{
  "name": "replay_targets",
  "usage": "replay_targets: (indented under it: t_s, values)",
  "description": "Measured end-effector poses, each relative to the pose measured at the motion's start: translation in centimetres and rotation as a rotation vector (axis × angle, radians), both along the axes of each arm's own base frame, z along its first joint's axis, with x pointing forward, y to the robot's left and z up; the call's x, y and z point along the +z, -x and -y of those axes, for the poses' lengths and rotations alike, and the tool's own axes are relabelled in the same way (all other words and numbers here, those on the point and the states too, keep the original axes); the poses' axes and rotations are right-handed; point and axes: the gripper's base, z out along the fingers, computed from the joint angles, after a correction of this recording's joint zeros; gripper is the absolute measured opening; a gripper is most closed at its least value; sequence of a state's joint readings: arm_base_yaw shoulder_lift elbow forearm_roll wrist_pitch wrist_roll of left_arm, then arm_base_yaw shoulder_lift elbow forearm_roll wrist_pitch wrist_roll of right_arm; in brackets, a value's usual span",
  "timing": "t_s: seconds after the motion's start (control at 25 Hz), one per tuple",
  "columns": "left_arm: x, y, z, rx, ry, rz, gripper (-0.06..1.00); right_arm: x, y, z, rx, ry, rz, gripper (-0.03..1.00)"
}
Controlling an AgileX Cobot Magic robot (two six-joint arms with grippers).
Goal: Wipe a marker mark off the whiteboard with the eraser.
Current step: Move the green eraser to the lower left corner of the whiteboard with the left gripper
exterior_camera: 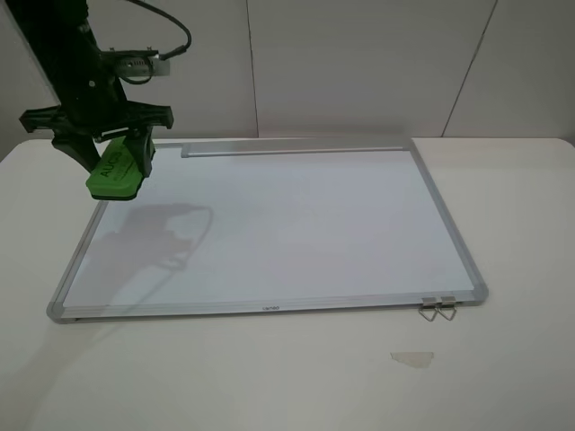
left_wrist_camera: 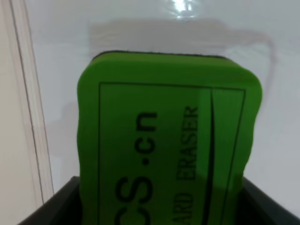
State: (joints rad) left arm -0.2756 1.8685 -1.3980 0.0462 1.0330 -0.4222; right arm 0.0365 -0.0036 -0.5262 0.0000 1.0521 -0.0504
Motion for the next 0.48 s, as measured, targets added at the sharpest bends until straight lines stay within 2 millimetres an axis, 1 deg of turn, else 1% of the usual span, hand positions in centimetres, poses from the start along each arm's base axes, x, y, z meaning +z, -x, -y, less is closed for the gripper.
replay_targets:
  t_s: [0.12,0.32,0.48]
  values:
    - [-2.0,2.1,-0.7,0.084,-0.008,0.003,0.6,0.0,0.0,0.0,0.0,0.0,0.0,0.82]
    - [-6.2,5.8,-1.8,0.136,-0.036,-0.062,0.6,0.0,0.0,0.0,0.0,0.0,0.0,0.82]
    - [-8.3,7.5,-2.3,0.15,-0.037,-0.062,0.6,0.0,0.0,0.0,0.0,0.0,0.0,0.82]
